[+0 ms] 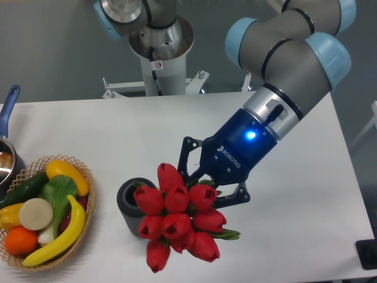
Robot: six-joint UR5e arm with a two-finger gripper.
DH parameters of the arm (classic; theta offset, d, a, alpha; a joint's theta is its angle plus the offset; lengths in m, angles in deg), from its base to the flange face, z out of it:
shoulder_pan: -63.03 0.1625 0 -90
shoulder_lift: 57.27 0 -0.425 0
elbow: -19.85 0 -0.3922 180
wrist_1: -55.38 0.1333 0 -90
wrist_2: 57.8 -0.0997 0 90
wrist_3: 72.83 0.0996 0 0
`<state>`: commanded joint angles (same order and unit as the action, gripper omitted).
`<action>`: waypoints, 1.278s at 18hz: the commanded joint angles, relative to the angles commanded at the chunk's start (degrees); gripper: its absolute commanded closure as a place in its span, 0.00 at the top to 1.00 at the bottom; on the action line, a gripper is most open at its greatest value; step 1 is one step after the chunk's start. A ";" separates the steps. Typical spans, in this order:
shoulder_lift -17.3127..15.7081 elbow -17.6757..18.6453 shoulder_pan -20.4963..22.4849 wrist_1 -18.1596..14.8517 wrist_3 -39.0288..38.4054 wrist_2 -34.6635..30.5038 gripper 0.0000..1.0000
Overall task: Insert the flowers into the vase
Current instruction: 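Carry the red tulips toward the dark grey vase, then swing the tulip stems over the vase opening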
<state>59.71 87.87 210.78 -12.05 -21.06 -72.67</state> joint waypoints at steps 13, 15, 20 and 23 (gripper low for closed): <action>-1.93 12.92 -2.64 15.66 1.23 4.14 0.17; -2.02 13.36 -2.73 15.74 1.58 4.49 0.17; -1.93 14.41 -3.52 17.32 2.02 4.49 0.18; -2.19 16.00 -3.61 17.94 3.34 4.49 0.19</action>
<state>57.52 103.87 207.18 5.90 -17.72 -68.17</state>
